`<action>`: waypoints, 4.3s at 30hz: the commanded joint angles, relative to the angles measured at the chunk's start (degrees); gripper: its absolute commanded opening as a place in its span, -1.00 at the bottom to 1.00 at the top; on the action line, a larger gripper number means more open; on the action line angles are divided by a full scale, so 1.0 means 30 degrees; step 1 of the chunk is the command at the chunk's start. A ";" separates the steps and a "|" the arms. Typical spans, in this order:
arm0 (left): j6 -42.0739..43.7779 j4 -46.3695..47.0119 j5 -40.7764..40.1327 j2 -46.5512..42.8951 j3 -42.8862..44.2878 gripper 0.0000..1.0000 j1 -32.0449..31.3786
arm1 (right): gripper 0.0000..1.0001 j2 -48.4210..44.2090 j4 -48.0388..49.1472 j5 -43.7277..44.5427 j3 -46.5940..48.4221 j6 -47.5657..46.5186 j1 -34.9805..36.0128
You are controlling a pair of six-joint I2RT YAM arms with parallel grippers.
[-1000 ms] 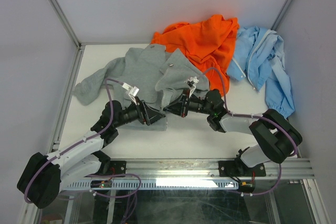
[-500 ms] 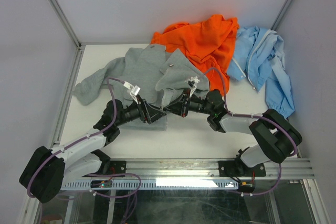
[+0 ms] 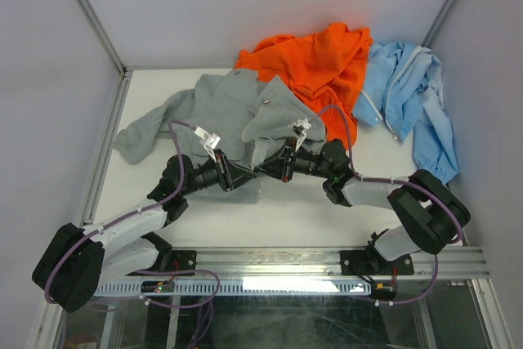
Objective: Zip up the jacket
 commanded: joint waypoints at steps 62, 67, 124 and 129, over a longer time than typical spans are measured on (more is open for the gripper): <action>-0.1931 -2.4447 -1.4098 1.4254 1.3777 0.05 -0.6273 | -1.00 -0.2902 -0.0241 0.2174 -0.3110 -0.0848 -0.3485; -0.2254 -2.4259 -1.4527 1.5513 1.3116 -0.20 -0.6441 | -1.00 -0.3070 -0.0726 0.2368 -0.3108 -0.1057 -0.3498; -0.0024 0.4854 -0.9912 -0.5973 -0.2469 -1.00 -0.3059 | -1.00 -0.3640 -0.4208 0.1480 0.0940 0.3180 -0.2404; 0.1125 0.6406 -0.9131 -0.4694 -0.2483 -1.00 -0.3040 | -1.00 -0.3435 -0.3343 -0.2830 0.1124 0.2184 -0.1302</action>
